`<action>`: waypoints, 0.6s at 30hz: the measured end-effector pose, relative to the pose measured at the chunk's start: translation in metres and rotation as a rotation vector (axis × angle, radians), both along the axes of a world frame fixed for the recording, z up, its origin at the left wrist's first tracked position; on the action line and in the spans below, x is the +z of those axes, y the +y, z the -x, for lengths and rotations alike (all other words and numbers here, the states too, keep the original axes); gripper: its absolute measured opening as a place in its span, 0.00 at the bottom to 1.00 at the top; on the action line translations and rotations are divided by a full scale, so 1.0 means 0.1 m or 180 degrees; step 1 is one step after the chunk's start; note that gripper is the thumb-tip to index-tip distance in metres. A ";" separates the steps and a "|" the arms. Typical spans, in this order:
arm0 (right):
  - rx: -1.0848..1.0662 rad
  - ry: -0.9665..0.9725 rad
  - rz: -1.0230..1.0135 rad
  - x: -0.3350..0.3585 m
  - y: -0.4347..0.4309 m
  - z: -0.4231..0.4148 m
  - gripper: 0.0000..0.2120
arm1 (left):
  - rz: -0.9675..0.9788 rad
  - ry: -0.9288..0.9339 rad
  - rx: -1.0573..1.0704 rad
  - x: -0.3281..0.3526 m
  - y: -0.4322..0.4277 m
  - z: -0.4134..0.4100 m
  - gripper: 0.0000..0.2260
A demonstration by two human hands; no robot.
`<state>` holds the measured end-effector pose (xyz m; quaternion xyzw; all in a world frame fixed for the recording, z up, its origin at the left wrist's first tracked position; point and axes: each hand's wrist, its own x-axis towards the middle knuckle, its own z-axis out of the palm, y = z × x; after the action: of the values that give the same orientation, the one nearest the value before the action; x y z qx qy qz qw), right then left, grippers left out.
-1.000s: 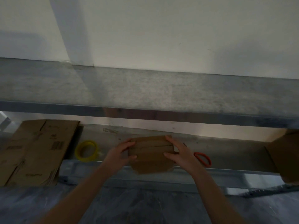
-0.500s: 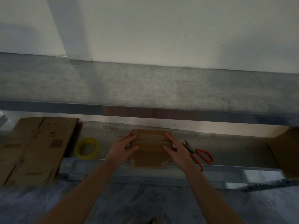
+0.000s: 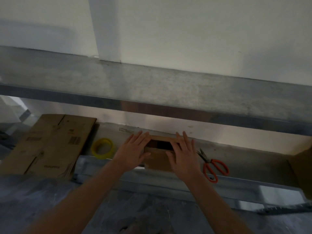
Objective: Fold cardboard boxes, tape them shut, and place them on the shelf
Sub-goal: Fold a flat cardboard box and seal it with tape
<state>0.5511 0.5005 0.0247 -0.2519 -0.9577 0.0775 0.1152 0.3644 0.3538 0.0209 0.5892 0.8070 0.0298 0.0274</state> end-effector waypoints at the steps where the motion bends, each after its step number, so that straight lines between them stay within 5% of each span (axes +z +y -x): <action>1: 0.0012 0.0021 -0.0083 0.02 -0.07 0.05 0.25 | 0.0011 -0.0047 -0.0031 0.02 -0.03 0.01 0.35; 5: -0.0761 0.0030 0.0322 0.07 -0.13 0.10 0.30 | 0.0122 -0.0682 -0.0055 0.11 -0.08 0.09 0.33; 10: -0.1531 0.0834 0.2771 0.04 0.06 -0.12 0.37 | -0.0175 -0.2178 0.0062 0.10 0.01 0.11 0.30; 18: -0.1236 0.0417 0.2446 0.07 0.12 -0.09 0.26 | -0.0170 -0.2414 0.0249 0.01 0.18 0.15 0.25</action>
<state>0.5603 0.5128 0.0317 -0.4465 -0.7849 0.4210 0.0860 0.3495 0.3717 0.0224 0.5056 0.7603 0.2677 0.3076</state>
